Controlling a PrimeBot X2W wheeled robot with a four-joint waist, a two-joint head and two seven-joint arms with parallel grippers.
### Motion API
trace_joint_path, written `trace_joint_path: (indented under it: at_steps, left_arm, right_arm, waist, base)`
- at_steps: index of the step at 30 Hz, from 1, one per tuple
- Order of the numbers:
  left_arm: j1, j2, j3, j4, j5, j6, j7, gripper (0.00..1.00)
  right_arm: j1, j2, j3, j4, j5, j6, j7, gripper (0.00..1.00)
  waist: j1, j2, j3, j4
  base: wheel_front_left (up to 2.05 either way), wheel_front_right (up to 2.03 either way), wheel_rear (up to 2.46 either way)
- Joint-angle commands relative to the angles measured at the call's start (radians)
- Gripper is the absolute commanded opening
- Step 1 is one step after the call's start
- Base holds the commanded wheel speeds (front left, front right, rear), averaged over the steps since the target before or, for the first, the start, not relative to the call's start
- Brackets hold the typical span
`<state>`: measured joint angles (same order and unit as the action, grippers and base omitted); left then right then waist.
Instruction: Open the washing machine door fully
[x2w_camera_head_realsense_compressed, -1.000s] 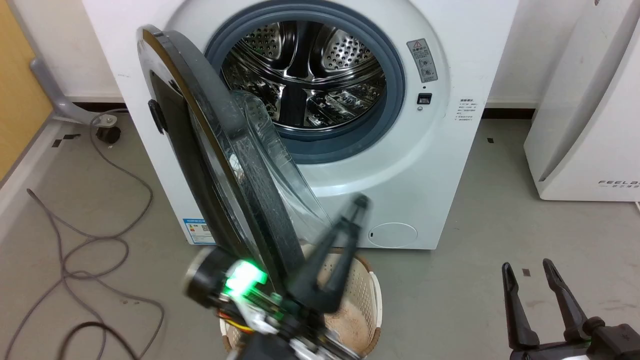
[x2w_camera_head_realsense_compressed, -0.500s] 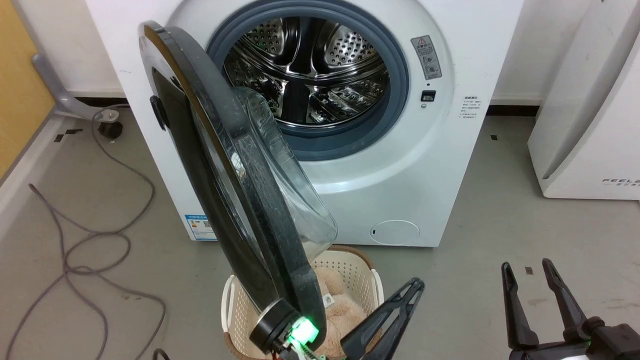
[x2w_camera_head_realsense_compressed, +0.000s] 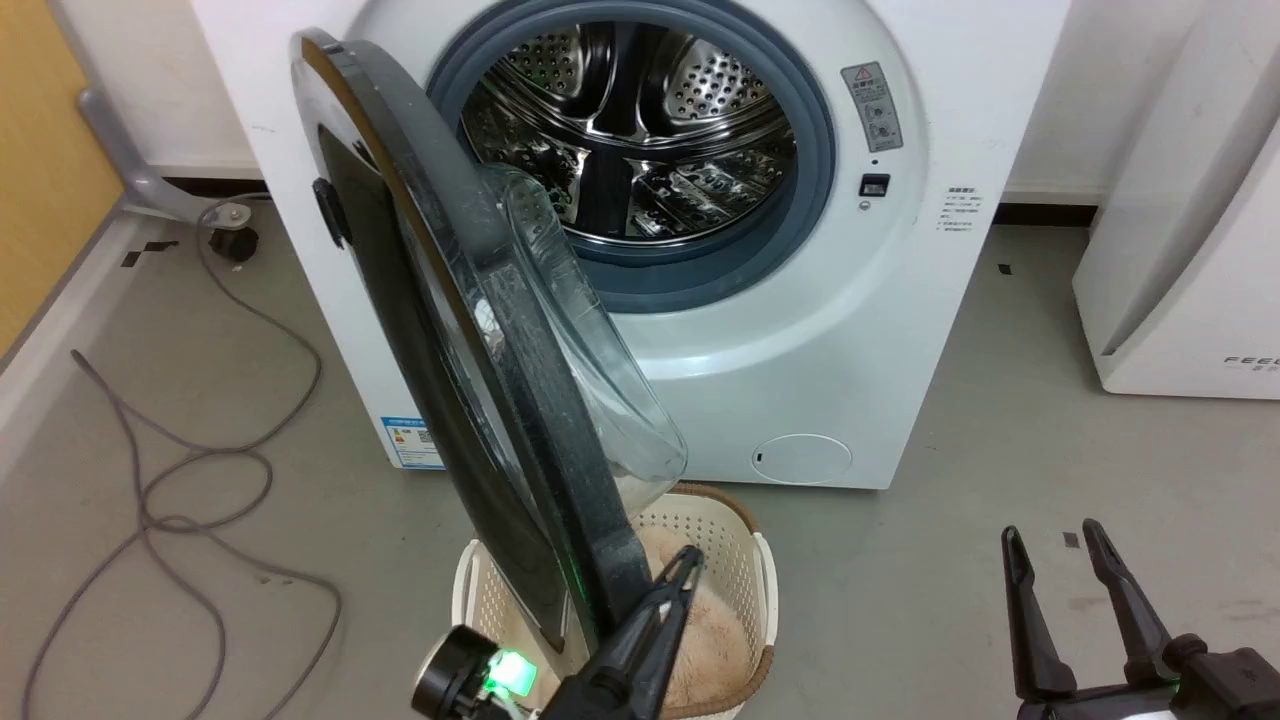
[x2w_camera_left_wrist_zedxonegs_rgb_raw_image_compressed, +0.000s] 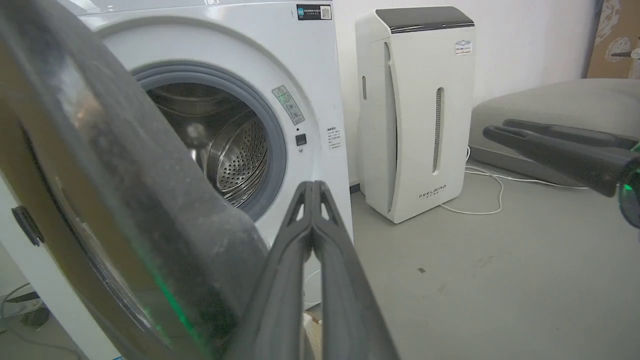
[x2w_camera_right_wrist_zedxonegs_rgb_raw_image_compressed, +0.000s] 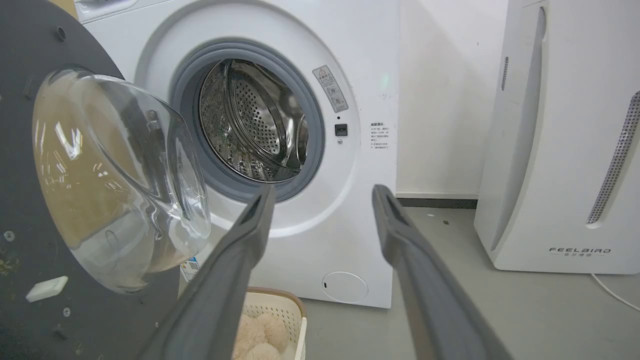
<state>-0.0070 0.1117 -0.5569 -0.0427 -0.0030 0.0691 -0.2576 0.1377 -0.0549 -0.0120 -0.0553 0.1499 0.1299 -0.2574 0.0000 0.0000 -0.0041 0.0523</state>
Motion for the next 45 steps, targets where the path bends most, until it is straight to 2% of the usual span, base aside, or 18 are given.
trace_joint_path:
  at_steps: [1, 13, 30, 36, 45]
  left_arm:
    - [0.012, 0.007, 0.011, 0.009, -0.007, 0.009, -0.004, 0.00]
    - [0.075, 0.032, 0.038, -0.010, -0.024, 0.041, -0.004, 0.00]
    - [0.123, 0.091, 0.104, -0.057, -0.031, 0.086, -0.004, 0.00]
    - [0.140, 0.126, 0.169, -0.061, -0.044, 0.118, -0.004, 0.00]
    - [0.130, 0.172, 0.317, -0.034, -0.121, 0.146, -0.004, 0.00]
  right_arm:
    - [0.002, 0.005, 0.002, 0.004, 0.001, 0.001, -0.004, 1.00]
    - [0.007, 0.005, 0.004, 0.004, 0.005, 0.001, -0.004, 1.00]
    - [0.007, 0.005, 0.011, 0.000, 0.019, 0.001, -0.004, 1.00]
    - [-0.001, 0.005, 0.014, 0.004, 0.022, 0.001, -0.004, 1.00]
    - [-0.005, 0.005, 0.023, 0.005, 0.019, 0.001, -0.004, 1.00]
  waist:
    - [0.0000, 0.0000, 0.000, 0.005]
    - [0.0000, 0.0000, -0.005, 0.067]
    - [0.0000, 0.0000, 0.010, 0.261]
    - [0.0000, 0.0000, 0.015, 0.307]
    - [0.0000, 0.0000, 0.024, 0.308]
  base:
    - [0.00, 0.00, 0.00]
    - [0.00, 0.00, 0.00]
    - [0.00, 0.00, 0.00]
    - [0.00, 0.00, 0.00]
    - [0.00, 0.00, 0.00]
